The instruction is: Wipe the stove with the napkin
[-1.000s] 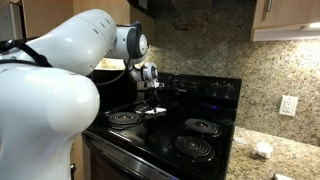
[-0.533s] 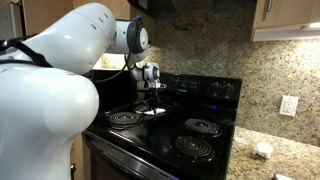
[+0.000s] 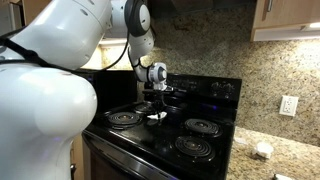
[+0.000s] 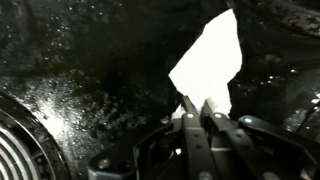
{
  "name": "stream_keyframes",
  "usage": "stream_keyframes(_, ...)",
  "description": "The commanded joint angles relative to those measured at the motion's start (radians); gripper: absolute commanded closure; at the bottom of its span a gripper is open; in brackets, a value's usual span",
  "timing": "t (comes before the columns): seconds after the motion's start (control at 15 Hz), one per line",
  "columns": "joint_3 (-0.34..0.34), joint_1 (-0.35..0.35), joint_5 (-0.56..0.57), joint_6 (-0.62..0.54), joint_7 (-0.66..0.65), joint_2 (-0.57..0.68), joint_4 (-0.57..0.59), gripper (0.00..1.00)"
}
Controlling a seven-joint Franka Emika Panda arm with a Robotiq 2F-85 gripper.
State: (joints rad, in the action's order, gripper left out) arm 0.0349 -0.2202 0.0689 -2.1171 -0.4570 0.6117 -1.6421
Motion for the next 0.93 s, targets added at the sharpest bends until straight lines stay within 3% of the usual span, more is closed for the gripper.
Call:
stream_keyframes(0.0,0.030,0.038,0.013,-0.076,0.005,-0.066,-0.145,0.92)
stream_keyframes(0.6,0.097,0.130,0.027,-0.080,0.019,-0.104,-0.217,0.92)
stream_keyframes(0.87,0.088,0.126,0.020,-0.095,0.007,-0.155,-0.296,0.92)
